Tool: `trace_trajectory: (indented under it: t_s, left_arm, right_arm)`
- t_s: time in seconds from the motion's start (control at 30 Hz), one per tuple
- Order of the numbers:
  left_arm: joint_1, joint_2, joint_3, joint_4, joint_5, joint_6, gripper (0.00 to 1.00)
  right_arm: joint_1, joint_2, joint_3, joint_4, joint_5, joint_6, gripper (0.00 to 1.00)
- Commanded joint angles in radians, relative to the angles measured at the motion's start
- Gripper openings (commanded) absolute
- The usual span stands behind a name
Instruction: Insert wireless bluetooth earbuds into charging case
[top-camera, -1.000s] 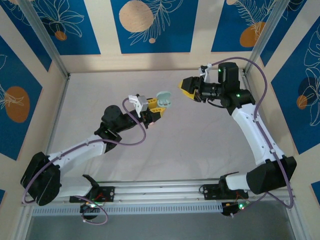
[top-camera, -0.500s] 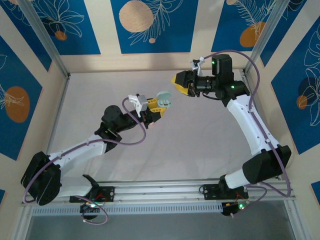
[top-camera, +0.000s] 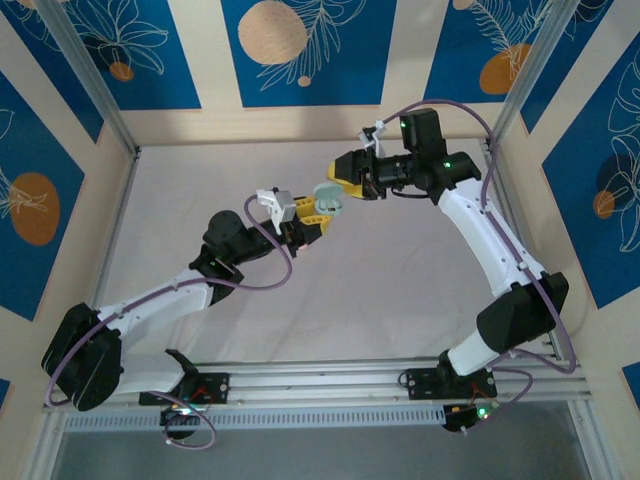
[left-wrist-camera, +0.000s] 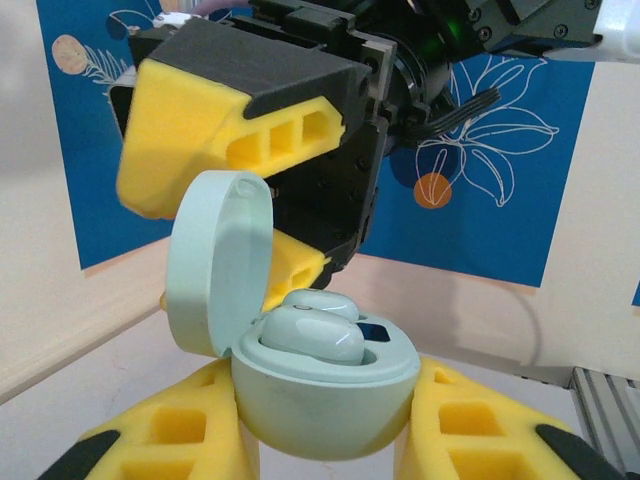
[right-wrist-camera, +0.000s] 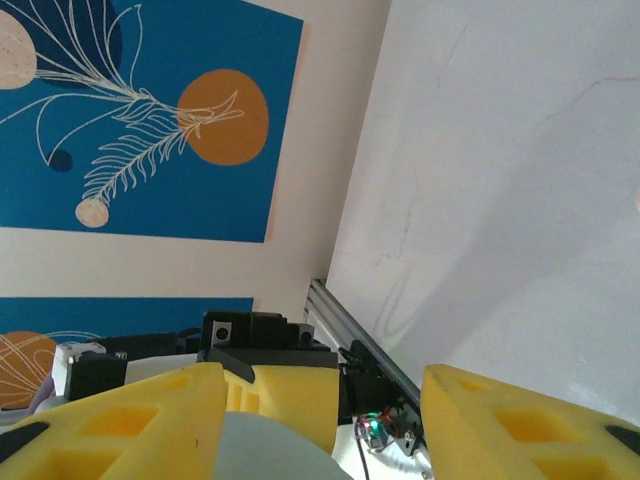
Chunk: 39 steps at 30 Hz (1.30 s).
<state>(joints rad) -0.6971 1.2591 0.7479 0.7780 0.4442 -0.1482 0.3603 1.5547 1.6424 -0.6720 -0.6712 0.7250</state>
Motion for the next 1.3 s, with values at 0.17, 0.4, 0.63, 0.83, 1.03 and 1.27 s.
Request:
trace_trajectory:
  t_s: [0.17, 0.4, 0.63, 0.83, 1.03, 1.27]
  left_arm:
    - [-0.012, -0.014, 0.005, 0.041, 0.012, 0.006, 0.25]
    - [-0.013, -0.016, 0.005, 0.035, 0.007, 0.006, 0.25]
    - [-0.012, -0.014, 0.008, 0.033, -0.001, 0.014, 0.25]
    - [-0.013, -0.018, 0.01, 0.033, 0.001, 0.013, 0.25]
    - [-0.012, -0.011, 0.007, 0.065, -0.011, 0.0, 0.25]
    - [-0.013, -0.006, 0.007, 0.09, -0.018, -0.008, 0.25]
  right_arm:
    - [0.035, 0.027, 0.071, -0.125, -0.031, -0.093, 0.54]
    - [0.034, 0.021, 0.071, -0.131, -0.037, -0.1, 0.54]
    - [0.035, -0.003, 0.058, -0.142, -0.039, -0.113, 0.55]
    - [0.006, -0.073, -0.051, -0.026, -0.096, -0.049, 0.57]
    - [-0.036, -0.147, -0.18, 0.129, -0.224, 0.056, 0.59]
    - [-0.035, -0.151, -0.247, 0.17, -0.322, 0.117, 0.57]
